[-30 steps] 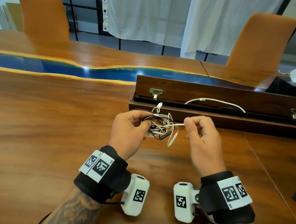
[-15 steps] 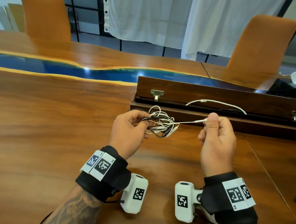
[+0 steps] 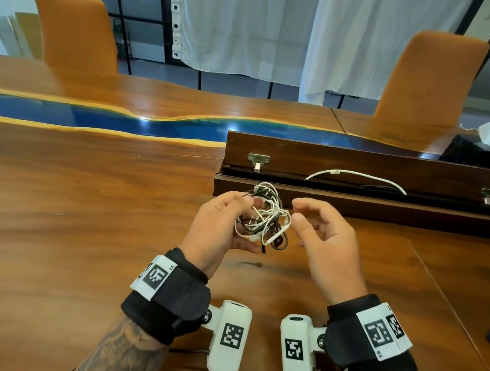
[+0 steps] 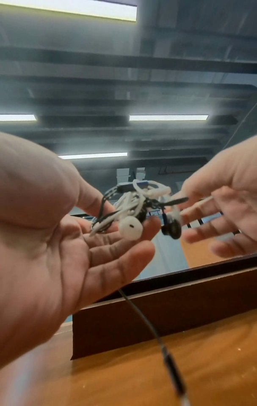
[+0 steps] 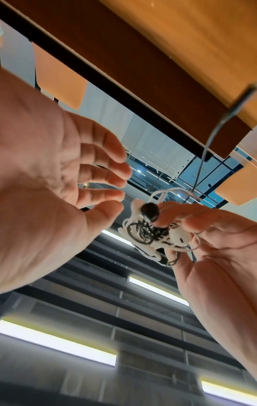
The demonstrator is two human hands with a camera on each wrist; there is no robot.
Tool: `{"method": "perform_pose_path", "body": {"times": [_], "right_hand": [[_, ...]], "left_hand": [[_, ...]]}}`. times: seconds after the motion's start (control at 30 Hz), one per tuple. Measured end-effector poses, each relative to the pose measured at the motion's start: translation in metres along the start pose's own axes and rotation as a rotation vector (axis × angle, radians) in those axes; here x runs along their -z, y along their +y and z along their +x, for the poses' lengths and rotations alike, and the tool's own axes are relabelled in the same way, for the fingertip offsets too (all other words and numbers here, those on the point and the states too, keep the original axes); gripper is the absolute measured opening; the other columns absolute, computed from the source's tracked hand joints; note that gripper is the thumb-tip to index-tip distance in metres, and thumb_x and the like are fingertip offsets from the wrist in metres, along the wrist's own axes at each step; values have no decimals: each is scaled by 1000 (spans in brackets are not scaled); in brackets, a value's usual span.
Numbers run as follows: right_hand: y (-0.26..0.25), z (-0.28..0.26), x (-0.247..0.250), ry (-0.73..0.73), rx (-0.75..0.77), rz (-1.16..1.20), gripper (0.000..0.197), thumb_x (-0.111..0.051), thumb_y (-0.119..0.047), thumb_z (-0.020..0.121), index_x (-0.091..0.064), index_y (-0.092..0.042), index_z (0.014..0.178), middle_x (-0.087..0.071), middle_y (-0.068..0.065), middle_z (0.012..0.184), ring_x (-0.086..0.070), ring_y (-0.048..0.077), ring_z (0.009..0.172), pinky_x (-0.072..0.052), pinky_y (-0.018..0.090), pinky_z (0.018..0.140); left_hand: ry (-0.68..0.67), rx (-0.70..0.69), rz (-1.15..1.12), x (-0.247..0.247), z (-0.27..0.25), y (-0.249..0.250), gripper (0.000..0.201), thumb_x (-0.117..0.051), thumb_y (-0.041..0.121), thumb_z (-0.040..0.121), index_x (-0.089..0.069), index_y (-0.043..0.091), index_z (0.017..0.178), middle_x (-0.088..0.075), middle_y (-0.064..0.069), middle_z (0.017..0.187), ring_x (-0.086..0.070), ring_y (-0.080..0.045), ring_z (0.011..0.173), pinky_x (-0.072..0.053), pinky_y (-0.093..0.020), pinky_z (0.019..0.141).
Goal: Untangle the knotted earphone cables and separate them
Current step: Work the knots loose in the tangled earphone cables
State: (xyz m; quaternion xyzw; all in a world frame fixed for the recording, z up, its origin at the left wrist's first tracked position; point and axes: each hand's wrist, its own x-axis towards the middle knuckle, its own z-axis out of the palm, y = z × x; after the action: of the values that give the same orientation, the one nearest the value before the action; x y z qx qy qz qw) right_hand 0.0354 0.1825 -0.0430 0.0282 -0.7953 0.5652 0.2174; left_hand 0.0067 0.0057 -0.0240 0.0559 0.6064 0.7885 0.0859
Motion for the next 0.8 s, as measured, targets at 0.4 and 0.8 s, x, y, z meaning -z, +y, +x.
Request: {"method": "perform_pose_path", "body": {"times": [0.4,0.8], "right_hand": [[-8,-3,-1,-116,-16,93,16,-66,-30,94,-71,-23,108,-76,-6,95,-70,7,88,-55,20,71],[-12,-5,0,-155,-28,86,19,-60,-12,99,-75,-23,95,-73,-4,88,-66,6,80,-52,18,66]], "left_hand": [[-42,-108,96,-4,1,-8,27,-50,-1,100,-70,7,116,-76,-11,106,-72,-22,92,-59,-46,83],[-11,-202,193,-7,-1,-10,35,-69,4,91,-50,11,120,-75,-11,100,-74,-20,83,-58,-25,63]]}}
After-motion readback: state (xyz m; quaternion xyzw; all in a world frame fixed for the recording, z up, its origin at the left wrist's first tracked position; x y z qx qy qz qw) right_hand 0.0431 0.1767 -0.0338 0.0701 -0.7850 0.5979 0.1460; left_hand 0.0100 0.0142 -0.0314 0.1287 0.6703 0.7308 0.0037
